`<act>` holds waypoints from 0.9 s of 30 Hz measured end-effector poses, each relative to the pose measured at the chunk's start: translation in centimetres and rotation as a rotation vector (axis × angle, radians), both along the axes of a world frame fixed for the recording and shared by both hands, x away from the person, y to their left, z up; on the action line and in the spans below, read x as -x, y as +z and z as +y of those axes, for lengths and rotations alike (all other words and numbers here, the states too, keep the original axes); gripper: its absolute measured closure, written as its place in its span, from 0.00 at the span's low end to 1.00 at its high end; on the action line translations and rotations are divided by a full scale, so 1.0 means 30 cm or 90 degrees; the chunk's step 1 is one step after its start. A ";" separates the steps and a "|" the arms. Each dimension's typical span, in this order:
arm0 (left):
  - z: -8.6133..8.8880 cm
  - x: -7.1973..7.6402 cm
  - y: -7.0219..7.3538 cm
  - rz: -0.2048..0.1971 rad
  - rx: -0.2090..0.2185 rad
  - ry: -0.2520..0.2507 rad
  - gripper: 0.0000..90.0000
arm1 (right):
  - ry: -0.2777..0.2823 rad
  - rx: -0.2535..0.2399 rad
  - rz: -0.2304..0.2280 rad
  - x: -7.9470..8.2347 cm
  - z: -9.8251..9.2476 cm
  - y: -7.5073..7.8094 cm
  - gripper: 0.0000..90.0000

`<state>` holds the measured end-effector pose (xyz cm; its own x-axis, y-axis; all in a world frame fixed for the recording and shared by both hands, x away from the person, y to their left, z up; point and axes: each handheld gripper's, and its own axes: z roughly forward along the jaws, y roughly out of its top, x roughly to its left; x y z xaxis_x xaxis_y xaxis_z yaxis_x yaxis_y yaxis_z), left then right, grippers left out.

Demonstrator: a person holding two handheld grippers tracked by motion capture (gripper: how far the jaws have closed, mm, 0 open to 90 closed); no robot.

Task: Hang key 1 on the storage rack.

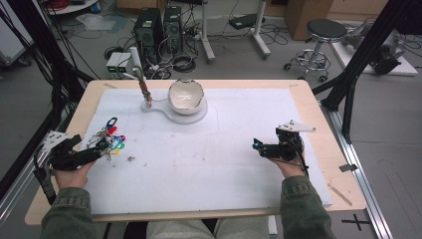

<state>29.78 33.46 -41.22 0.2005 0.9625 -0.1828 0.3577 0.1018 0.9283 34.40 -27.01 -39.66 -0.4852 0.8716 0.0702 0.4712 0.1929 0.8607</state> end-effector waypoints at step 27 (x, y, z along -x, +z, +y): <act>-0.005 -0.004 -0.005 0.010 0.012 -0.009 0.02 | -0.069 -0.009 -0.024 0.085 -0.067 -0.073 0.02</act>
